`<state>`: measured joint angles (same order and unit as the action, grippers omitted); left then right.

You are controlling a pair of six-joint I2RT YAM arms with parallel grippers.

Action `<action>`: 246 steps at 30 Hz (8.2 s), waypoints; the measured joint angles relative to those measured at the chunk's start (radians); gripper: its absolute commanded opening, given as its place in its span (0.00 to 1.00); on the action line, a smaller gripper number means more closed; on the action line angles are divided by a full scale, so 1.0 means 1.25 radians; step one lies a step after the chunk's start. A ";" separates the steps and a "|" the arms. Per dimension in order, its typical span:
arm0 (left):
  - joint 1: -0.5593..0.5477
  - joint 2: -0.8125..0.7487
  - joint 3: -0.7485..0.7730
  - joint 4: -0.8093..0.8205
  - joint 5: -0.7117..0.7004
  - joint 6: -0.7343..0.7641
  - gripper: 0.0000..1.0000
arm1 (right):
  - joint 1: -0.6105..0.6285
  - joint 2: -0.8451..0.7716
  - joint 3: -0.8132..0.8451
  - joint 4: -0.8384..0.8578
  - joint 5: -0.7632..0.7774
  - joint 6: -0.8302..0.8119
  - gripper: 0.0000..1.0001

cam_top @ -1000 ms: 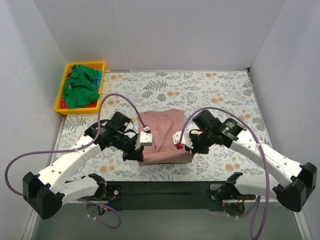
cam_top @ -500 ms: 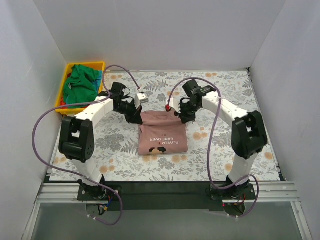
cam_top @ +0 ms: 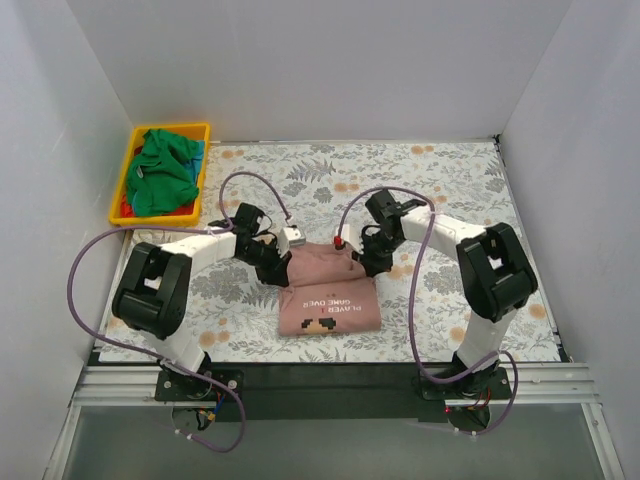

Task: Fold and stack the t-shirts
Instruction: Fold the tshirt

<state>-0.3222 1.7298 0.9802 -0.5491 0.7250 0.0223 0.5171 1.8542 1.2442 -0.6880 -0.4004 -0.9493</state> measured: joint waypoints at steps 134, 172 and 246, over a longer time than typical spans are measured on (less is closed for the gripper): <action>0.031 -0.092 -0.038 0.158 -0.119 -0.634 0.45 | -0.169 0.125 0.123 -0.117 -0.324 0.552 0.46; 0.031 -0.050 -0.046 0.160 -0.100 -0.654 0.36 | -0.140 0.130 0.092 -0.112 -0.270 0.572 0.29; 0.059 -0.186 -0.099 0.327 0.208 -0.832 0.56 | -0.163 -0.094 0.072 0.100 -0.478 0.676 0.77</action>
<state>-0.2485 1.4971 0.8566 -0.1406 0.9844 -1.0176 0.3138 1.7367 1.3346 -0.5625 -0.9974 -0.1040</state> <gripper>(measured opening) 0.544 0.773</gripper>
